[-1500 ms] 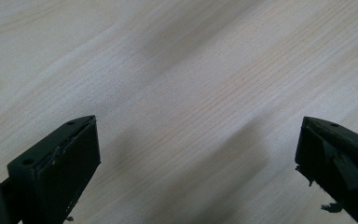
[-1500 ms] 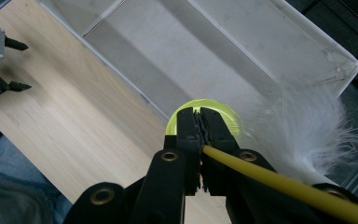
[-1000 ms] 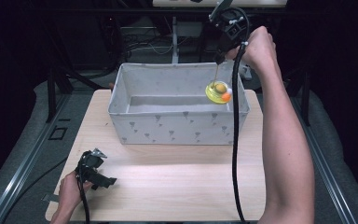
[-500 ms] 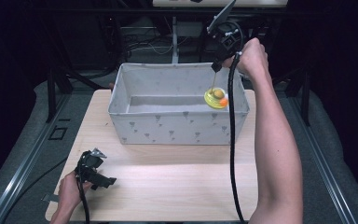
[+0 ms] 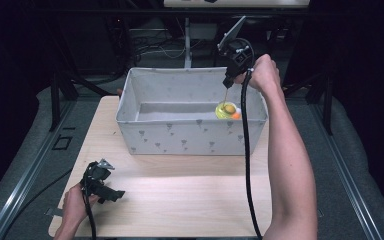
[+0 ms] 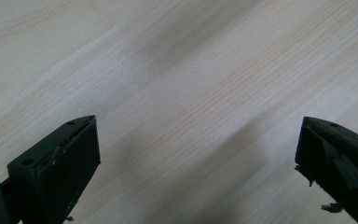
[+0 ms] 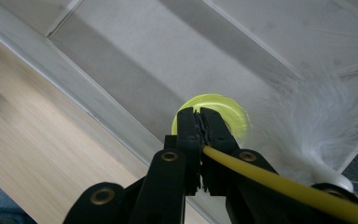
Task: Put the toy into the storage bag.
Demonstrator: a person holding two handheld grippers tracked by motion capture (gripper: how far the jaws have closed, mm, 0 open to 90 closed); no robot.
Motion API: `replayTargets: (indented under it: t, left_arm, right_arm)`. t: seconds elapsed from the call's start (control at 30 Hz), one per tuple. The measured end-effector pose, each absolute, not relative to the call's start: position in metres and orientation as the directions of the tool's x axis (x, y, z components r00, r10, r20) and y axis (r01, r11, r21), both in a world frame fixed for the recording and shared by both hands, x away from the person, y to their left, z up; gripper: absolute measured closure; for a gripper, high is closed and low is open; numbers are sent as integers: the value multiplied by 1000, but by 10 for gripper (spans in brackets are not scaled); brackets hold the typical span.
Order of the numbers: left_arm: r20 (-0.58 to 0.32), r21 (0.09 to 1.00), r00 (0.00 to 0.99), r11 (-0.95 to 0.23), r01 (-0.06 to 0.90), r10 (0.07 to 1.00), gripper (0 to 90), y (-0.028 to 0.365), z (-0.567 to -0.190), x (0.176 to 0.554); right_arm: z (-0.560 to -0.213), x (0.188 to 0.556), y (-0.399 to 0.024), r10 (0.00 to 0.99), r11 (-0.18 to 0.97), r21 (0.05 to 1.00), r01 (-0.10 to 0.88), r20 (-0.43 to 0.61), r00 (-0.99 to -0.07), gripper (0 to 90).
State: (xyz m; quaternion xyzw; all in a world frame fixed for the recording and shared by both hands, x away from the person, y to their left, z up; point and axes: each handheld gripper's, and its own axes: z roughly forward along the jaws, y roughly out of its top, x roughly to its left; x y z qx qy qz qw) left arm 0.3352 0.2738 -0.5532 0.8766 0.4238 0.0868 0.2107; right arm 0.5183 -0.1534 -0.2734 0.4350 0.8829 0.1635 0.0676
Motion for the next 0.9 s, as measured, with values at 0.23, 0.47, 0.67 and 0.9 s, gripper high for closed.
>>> replayTargets:
  t: [0.23, 0.47, 0.67, 0.9]
  left_arm:
    - [-26, 445, 624, -550, 707, 781, 0, 273, -553, 335]
    - [-26, 445, 626, -552, 705, 780, 0, 273, -554, 335]
    - [-24, 441, 630, -557, 704, 776, 0, 273, -554, 335]
    - [-25, 431, 634, -563, 705, 773, 0, 272, -554, 336]
  right_arm:
    - [-293, 520, -158, 788, 573, 331, 750, 32, -615, 877]
    - [-306, 520, -164, 790, 571, 318, 757, 35, -612, 877]
    - [-315, 520, -168, 792, 569, 314, 760, 40, -609, 877]
    - [-328, 518, -175, 797, 562, 301, 770, 54, -602, 878]
